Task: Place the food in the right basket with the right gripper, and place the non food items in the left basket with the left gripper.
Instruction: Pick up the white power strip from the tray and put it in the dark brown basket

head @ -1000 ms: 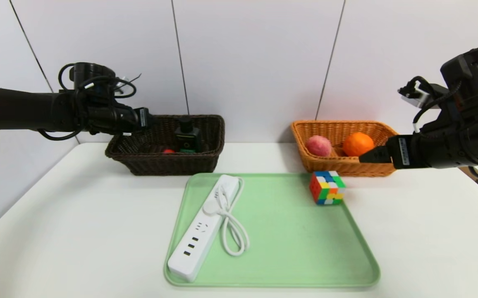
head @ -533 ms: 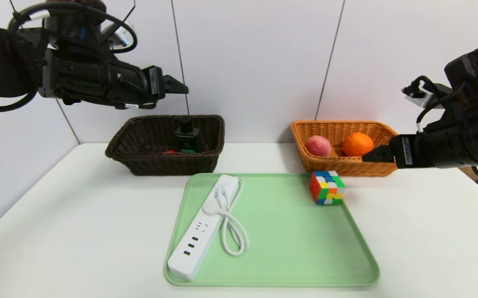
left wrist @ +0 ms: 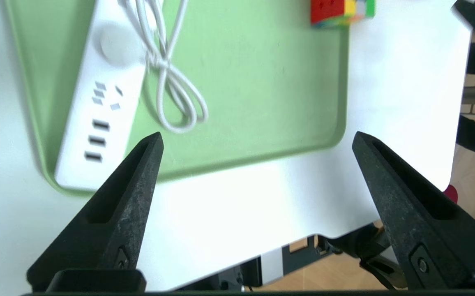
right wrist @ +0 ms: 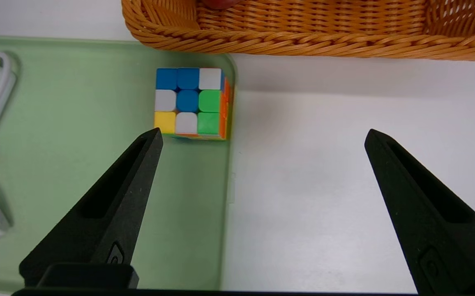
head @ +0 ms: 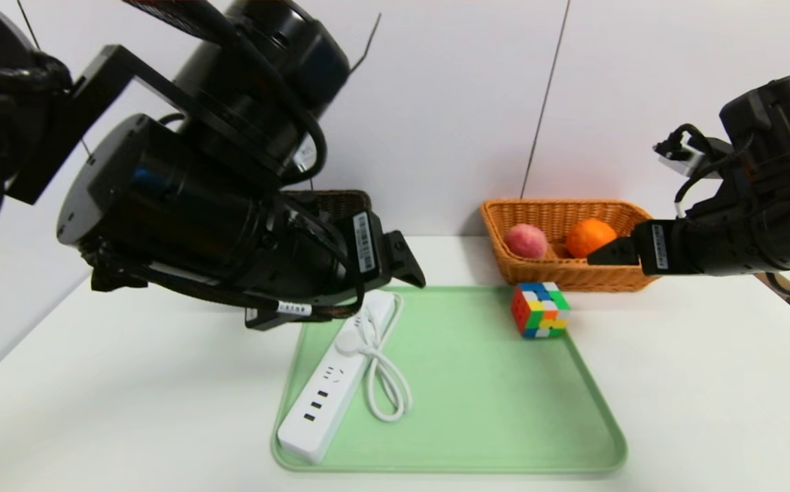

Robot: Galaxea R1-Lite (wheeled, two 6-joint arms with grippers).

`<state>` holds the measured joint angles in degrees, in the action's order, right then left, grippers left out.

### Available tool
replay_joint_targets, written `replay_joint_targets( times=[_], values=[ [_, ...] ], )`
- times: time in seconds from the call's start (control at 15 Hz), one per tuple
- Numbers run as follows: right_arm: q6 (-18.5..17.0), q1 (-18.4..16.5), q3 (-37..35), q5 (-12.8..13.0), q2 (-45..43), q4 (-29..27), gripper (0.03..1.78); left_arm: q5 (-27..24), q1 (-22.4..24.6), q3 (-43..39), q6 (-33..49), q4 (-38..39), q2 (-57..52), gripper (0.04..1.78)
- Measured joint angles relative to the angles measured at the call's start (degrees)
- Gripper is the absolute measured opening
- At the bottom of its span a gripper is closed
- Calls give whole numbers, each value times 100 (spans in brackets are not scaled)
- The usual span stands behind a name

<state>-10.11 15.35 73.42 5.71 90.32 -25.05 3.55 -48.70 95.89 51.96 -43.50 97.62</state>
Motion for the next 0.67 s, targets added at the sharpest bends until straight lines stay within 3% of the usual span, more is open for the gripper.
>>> replay_joint_targets(
  times=[0.27, 0.53, 0.67],
  values=[
    [-660, 290, -30, -72, 34, 306, 170, -144, -229, 27, 319, -325, 491, 166],
    [-734, 221, -135, -235, 33, 321, 170, -965, -317, 529, 1042, -611, 1075, 167],
    [-730, 146, -179, -296, 17, 321, 170, -1059, -295, 700, 1242, -631, 1403, 168]
  ],
)
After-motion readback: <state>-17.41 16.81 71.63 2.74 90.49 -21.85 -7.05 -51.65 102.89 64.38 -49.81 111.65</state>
